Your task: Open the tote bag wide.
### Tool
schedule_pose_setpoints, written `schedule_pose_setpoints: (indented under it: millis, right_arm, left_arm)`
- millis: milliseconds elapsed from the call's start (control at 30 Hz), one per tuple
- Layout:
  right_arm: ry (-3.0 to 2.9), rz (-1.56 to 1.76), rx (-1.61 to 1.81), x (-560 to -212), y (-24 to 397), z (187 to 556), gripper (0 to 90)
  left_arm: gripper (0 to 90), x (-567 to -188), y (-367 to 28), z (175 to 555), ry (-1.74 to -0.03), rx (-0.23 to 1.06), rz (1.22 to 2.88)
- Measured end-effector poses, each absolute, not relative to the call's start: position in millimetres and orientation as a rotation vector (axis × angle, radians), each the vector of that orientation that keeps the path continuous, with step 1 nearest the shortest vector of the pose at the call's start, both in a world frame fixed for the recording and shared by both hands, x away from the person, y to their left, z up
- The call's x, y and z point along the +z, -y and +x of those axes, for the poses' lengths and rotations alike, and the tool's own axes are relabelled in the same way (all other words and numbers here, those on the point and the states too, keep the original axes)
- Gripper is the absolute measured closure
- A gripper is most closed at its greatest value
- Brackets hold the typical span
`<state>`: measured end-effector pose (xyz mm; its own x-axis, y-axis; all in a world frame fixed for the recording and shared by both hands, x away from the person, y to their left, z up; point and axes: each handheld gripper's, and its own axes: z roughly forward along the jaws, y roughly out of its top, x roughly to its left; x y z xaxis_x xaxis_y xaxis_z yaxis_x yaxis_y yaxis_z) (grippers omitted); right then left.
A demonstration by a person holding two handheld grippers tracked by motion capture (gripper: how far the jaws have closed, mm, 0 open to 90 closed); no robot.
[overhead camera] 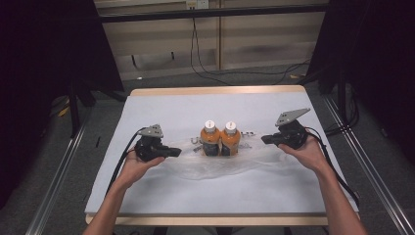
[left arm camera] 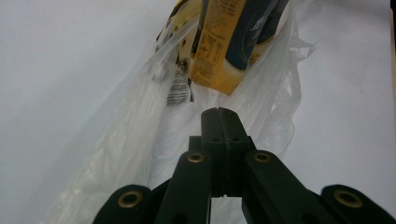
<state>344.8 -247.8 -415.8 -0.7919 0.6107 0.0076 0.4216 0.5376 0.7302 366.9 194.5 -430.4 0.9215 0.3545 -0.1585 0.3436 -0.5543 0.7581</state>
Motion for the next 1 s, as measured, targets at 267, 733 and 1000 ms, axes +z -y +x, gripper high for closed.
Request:
schedule_pose_setpoints:
  millis: [267, 733, 1000]
  right_arm:
    - [-2.513, 0.864, 1.214, -408.7, 235.4, 346.8, 90.0]
    - [-2.593, 0.802, 1.188, -413.5, 192.3, 381.0, 90.0]
    - [-2.650, 0.815, 1.171, -425.3, 178.2, 396.7, 90.0]
  left_arm:
    - [90.0, -430.7, -169.4, 360.9, -0.450, -0.012, 2.195]
    - [90.0, -423.3, -108.0, 348.5, -0.322, 0.032, 2.138]
    - [90.0, -433.8, -83.0, 351.9, -0.317, 0.027, 2.174]
